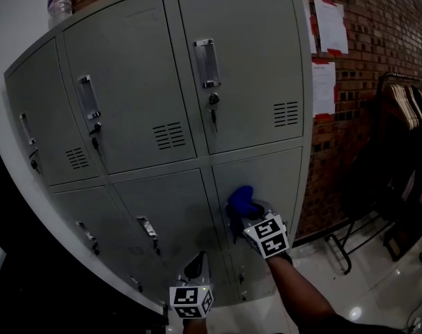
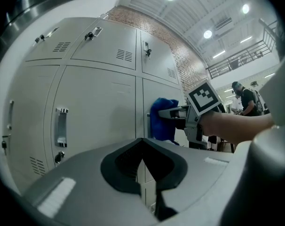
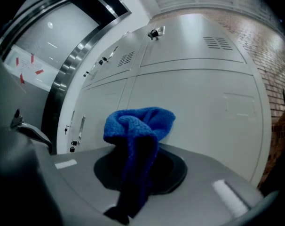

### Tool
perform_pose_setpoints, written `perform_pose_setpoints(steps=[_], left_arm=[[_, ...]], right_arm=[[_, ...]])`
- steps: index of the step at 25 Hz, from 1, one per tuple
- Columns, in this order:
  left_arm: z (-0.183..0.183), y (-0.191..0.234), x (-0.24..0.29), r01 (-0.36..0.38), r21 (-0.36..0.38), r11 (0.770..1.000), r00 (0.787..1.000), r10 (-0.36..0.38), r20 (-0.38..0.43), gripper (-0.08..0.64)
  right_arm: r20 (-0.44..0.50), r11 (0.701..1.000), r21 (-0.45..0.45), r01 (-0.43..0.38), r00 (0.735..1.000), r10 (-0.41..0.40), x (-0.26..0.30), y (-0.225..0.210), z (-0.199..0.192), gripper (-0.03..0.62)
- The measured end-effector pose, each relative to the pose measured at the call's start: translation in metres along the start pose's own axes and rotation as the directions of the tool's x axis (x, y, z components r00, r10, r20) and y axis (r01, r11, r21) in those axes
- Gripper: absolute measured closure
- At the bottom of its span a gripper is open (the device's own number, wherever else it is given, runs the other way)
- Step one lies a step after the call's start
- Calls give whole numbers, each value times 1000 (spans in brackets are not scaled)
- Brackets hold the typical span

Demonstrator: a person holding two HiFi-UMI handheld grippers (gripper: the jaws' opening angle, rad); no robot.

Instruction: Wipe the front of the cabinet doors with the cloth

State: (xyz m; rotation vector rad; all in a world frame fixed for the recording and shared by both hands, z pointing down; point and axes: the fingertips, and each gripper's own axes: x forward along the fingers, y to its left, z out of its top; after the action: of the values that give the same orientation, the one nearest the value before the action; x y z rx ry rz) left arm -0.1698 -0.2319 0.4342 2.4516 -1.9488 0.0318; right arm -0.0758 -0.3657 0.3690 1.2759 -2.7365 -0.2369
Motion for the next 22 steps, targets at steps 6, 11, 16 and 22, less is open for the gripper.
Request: perform_pose_setpoints(steps=[6,11,16,22], left_arm=[[-5,-12,9,29,-3,1000,1000,-29,-11,546],[-6,-21,13,54,0,999,998,-54,-12,546],[-7,-23,16,56,-5,998,998,-56,-14,546],[-6,-25,19,63,0,998,998,-63,-11,546]], right_arm=[[-30,998,-3,68,997,-68,-19,-41,-17,541],[-50,991,-3,134,990,-134,-38,-75,-30,540],[-72,979,-25,202,976,-203,-55,-108,-40,538],[-96,962,-31,271,957,-273,-74,-143,-51,538]])
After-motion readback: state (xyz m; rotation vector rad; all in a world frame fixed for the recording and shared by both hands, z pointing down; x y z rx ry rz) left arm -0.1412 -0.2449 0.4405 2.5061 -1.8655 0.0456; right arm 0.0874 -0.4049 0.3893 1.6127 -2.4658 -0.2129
